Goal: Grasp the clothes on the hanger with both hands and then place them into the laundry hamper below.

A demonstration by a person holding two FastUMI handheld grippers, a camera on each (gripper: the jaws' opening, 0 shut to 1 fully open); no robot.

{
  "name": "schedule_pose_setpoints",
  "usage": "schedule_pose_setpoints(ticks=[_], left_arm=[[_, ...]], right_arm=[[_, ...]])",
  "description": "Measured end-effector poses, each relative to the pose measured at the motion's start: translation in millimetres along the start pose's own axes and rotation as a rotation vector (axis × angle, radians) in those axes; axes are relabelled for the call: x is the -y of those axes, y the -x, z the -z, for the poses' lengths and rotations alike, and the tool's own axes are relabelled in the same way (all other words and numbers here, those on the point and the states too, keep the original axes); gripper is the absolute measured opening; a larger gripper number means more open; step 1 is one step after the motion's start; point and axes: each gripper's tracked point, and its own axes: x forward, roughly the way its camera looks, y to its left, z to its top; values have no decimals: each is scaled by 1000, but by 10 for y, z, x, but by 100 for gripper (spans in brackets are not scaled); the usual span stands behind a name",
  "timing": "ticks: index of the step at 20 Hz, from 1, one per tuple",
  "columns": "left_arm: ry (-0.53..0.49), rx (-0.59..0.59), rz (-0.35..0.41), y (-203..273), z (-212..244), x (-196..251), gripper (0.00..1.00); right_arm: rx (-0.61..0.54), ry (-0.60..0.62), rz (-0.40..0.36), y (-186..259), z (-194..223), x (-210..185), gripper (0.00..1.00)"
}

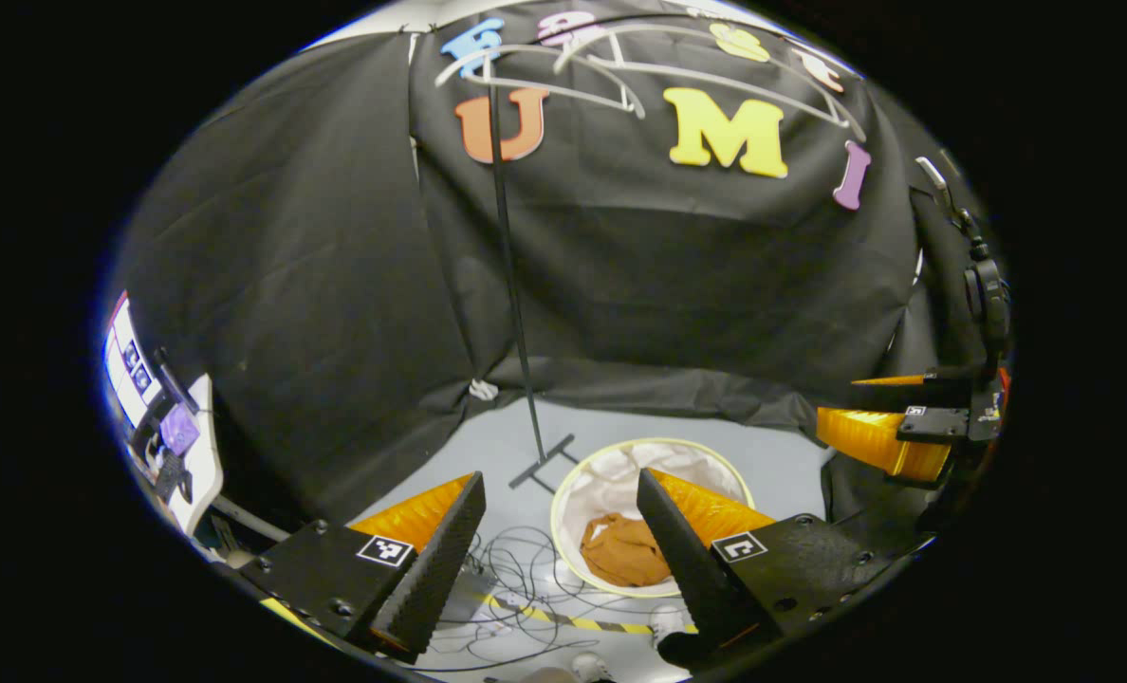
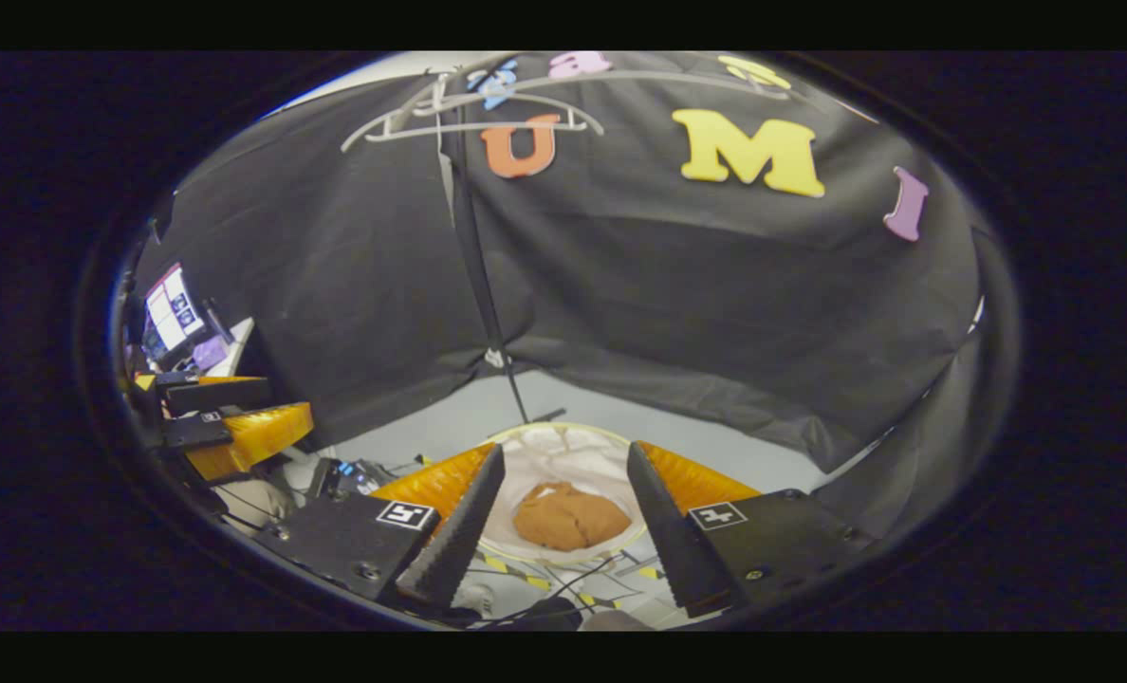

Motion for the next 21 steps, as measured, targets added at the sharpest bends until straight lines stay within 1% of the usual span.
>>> schedule_pose_setpoints(ticks=[2, 3, 4, 6, 7, 9, 10, 11, 12, 13, 14, 15, 17, 19, 21], left_arm=[[-19, 84, 2, 235, -278, -164, 100], [-25, 125, 7, 388, -422, -214, 100], [-32, 164, 8, 547, -567, -272, 99], [-45, 254, 4, 862, -866, -428, 98], [-47, 295, -7, 1048, -996, -523, 96], [-53, 383, -20, 1419, -1243, -660, 100], [-53, 417, -28, 1561, -1334, -708, 96], [-47, 443, -37, 1719, -1416, -746, 97], [-31, 460, -47, 1844, -1475, -782, 98], [-10, 477, -54, 1981, -1501, -832, 98], [14, 494, -55, 2103, -1524, -845, 99], [29, 517, -63, 2218, -1545, -904, 99], [43, 558, -75, 2449, -1595, -922, 99], [66, 587, -87, 2630, -1612, -941, 99], [98, 604, -75, 2727, -1612, -873, 99]], right_arm=[[82, -28, 13, 328, -306, -192, 83], [129, -34, 23, 511, -465, -260, 85], [174, -32, 37, 699, -607, -309, 83], [269, -25, 58, 1093, -854, -391, 83], [314, -24, 64, 1315, -979, -461, 87], [388, -41, 60, 1699, -1218, -591, 96], [421, -49, 60, 1880, -1313, -600, 100], [457, -50, 71, 2061, -1359, -602, 100], [489, -51, 84, 2266, -1392, -586, 96], [519, -51, 93, 2437, -1373, -565, 96], [545, -61, 92, 2638, -1300, -578, 100], [562, -67, 89, 2756, -1273, -597, 100], [574, -93, 82, 2905, -1225, -595, 100], [585, -94, 97, 3023, -1228, -567, 100], [589, -85, 90, 3067, -1196, -619, 100]])
